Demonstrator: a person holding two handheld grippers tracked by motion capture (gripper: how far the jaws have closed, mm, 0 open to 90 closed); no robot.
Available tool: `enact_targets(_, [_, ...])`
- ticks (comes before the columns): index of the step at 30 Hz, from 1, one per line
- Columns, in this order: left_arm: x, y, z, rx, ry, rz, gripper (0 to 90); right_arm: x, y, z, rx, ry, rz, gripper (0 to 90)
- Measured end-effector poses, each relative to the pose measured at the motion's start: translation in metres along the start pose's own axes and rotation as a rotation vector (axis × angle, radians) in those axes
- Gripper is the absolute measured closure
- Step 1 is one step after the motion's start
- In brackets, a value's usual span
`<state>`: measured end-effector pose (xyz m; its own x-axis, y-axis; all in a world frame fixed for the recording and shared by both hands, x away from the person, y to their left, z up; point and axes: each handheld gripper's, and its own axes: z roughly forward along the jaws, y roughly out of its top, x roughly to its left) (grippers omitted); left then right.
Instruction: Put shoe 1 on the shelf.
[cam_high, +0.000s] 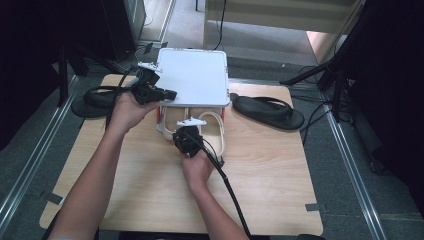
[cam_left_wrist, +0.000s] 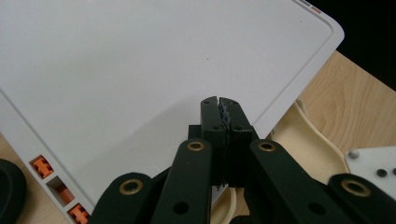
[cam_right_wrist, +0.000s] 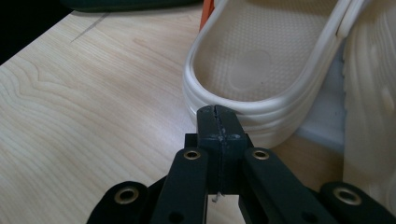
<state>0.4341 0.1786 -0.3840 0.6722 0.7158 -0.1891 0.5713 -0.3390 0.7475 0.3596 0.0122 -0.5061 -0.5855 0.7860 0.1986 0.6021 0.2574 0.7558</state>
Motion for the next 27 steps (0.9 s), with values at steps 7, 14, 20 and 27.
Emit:
enact_targets(7, [-0.001,0.0,0.0,-0.004,0.003,0.001,90.0,-0.005,0.008,0.009,-0.012,-0.034,0.02,90.0])
enact_targets(14, [0.0,0.0,0.0,-0.001,-0.001,-0.001,90.0,-0.008,0.011,0.008,-0.031,0.008,0.045,90.0])
enact_targets(20, [0.0,0.0,0.0,-0.001,-0.001,-0.001,90.0,0.002,0.009,-0.013,-0.053,0.046,0.013,90.0])
enact_targets(27, [0.001,0.0,0.0,-0.002,-0.006,-0.007,90.0,0.004,-0.006,-0.046,-0.066,0.084,-0.04,90.0])
